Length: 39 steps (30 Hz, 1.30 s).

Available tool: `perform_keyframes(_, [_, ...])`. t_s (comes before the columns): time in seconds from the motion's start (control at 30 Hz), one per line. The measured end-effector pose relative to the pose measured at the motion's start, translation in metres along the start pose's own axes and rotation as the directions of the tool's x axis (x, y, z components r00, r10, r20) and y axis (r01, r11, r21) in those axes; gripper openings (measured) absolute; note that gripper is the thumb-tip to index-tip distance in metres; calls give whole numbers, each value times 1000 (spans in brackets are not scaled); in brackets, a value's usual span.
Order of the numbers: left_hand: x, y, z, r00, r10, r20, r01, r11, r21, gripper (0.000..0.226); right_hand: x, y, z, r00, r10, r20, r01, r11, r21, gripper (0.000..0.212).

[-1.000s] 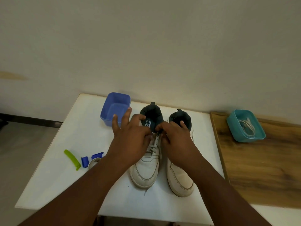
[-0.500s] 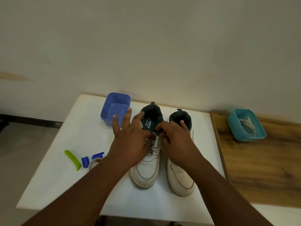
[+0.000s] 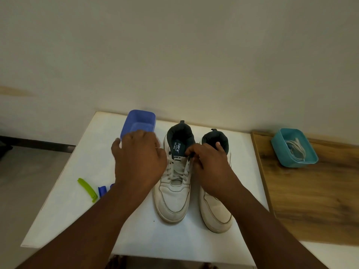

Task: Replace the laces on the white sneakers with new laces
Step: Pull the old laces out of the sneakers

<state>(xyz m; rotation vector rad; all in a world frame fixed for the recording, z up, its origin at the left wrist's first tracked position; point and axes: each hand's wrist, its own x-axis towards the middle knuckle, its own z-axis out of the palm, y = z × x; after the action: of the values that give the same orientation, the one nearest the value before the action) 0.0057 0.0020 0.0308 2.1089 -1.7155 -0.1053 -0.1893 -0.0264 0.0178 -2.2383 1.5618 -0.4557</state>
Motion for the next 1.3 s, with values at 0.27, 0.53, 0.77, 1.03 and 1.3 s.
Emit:
perform_keyframes(0.27, [-9, 11, 21, 940, 212, 269, -238, 969, 68, 29, 0, 3, 2, 1000, -15, -15, 15, 1000, 19, 30])
perform_keyframes(0.53, [-3, 13, 4, 974, 173, 144, -160, 983, -96, 11, 1, 5, 2, 1000, -9, -9, 10, 1000, 21, 30])
perform_keyframes(0.77, [-5, 15, -34, 932, 7, 363, 53, 986, -155, 22, 1, 1, 1, 1000, 18, -2, -18, 1000, 26, 30])
perform_keyframes(1.03, [-7, 8, -20, 740, -159, 653, 106, 987, 120, 38, -2, -2, 2, 998, 38, -40, -36, 998, 59, 14])
perform_keyframes(1.3, [-8, 7, -8, 925, -40, 377, 67, 996, -60, 25, -9, -18, 13, 998, -58, 17, 60, 977, -203, 22])
